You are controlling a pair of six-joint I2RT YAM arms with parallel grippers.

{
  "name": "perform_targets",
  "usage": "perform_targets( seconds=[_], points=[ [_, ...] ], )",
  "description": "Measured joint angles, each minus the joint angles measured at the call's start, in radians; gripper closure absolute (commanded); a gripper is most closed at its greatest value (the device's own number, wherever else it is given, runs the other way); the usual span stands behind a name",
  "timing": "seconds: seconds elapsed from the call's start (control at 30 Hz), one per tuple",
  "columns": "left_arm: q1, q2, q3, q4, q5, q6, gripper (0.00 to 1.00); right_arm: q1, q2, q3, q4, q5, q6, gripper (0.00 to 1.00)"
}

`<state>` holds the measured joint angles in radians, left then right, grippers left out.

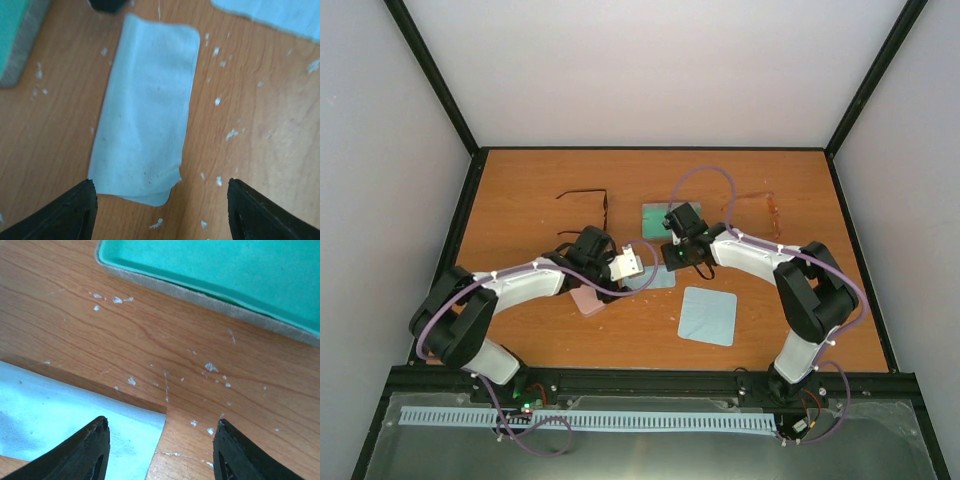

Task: Organize the sunglasses
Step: Fold the glasses cleaning cloth at the center of the board, then pick up the glasses cleaning cloth from the center of the board.

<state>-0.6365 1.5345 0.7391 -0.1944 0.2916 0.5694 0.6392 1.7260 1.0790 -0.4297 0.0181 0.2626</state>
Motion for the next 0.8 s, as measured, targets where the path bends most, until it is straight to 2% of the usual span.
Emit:
perform_targets(
  seconds=[0.2,0.43,0.57,0.8],
  points=[
    [0.021,-0.052,0.04,0.002,0.066,-0.085,0.29,0.0,0.035,-0.005,-0.014,0.005,-0.011,0.45],
    [0.135,-0.003,0.124,0.003,0.129,-0.152,0.29,0.002,0.097,0.0,-0.039,-0.004,-0.019,0.46],
    [0.174,0.026,0.137,0.003,0.132,-0.166,0.29,0.003,0.113,0.021,-0.047,-0.008,-0.025,0.54],
    [0.175,0.067,0.154,-0.002,0.124,-0.184,0.29,0.018,0.134,0.042,-0.047,-0.005,-0.034,0.72]
  ],
)
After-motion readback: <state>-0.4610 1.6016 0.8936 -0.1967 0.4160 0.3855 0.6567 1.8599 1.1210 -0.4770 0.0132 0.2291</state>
